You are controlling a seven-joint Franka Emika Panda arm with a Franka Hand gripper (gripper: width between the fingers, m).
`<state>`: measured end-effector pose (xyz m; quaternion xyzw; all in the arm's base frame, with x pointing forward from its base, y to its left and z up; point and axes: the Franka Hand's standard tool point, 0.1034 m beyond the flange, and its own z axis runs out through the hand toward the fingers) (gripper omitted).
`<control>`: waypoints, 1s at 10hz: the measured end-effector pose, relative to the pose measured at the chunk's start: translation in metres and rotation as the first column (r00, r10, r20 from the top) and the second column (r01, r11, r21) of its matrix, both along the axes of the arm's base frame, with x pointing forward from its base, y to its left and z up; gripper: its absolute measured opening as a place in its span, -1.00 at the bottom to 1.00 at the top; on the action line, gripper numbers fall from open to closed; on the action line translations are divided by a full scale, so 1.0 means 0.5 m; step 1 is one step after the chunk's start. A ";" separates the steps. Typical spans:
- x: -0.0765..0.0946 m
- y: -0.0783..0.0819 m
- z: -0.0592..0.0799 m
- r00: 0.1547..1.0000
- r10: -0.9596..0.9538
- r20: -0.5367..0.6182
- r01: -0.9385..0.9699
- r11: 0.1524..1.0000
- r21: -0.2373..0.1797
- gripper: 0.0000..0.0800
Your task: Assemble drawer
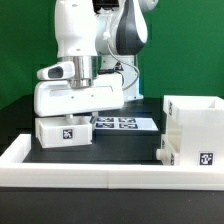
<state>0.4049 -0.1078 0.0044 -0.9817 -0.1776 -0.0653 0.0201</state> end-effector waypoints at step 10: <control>0.084 0.107 0.056 0.997 0.079 0.003 -0.079 0.997 0.019 -0.90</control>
Offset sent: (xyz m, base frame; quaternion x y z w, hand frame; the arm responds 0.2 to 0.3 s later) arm 0.0039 0.0073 0.0020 -0.0030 -0.0034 0.0073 1.0000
